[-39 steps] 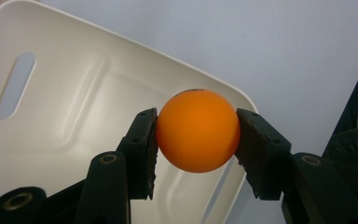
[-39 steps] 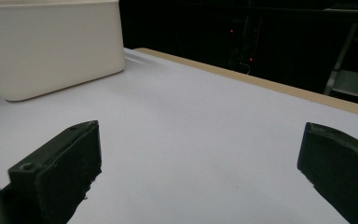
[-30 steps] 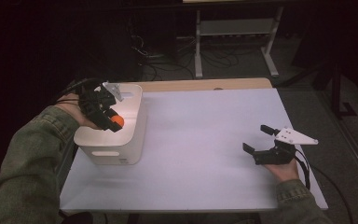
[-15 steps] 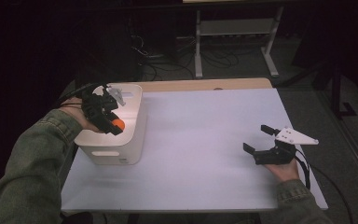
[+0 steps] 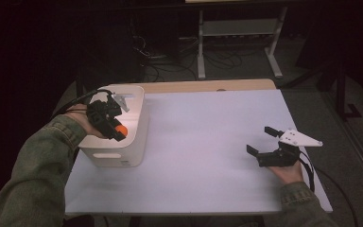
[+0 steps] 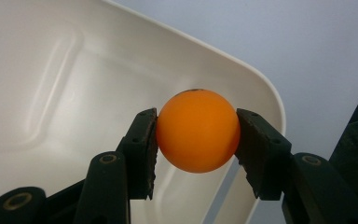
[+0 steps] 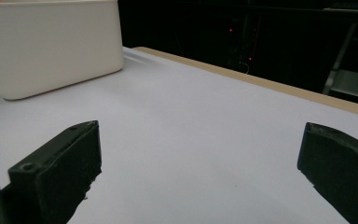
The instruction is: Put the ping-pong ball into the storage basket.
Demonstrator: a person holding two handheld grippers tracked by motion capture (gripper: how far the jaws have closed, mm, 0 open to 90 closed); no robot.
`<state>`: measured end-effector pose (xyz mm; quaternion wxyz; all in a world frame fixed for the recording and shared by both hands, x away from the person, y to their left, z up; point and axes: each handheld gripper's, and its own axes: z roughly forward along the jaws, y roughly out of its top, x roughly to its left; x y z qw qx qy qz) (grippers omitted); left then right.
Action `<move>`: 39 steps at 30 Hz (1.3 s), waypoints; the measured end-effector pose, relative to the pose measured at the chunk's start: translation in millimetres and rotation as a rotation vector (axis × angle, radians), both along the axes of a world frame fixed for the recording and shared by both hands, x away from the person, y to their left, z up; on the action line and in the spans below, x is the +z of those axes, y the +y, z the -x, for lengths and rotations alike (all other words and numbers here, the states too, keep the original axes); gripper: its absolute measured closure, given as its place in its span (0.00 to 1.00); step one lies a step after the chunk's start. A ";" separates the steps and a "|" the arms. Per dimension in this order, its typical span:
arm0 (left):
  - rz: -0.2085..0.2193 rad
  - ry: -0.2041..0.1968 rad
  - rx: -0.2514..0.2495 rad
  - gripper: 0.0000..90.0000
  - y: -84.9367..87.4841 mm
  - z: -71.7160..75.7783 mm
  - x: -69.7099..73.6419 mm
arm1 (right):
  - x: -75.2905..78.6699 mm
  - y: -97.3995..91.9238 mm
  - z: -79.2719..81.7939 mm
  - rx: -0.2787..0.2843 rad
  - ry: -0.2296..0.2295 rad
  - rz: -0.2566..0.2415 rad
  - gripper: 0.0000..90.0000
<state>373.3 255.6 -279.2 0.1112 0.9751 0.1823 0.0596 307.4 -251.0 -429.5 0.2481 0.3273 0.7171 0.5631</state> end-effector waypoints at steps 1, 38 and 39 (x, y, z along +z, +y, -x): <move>0.000 0.001 0.001 0.56 -0.1 -0.3 -1.2 | -0.1 -0.2 -0.1 0.000 0.000 0.000 0.00; -0.034 0.018 -0.010 0.56 -8.8 -15.7 -35.3 | -1.4 0.9 -1.3 0.003 0.003 0.010 0.00; -0.034 0.019 -0.009 0.56 -8.8 -16.0 -35.8 | -1.4 0.8 -1.2 0.003 0.003 0.010 0.00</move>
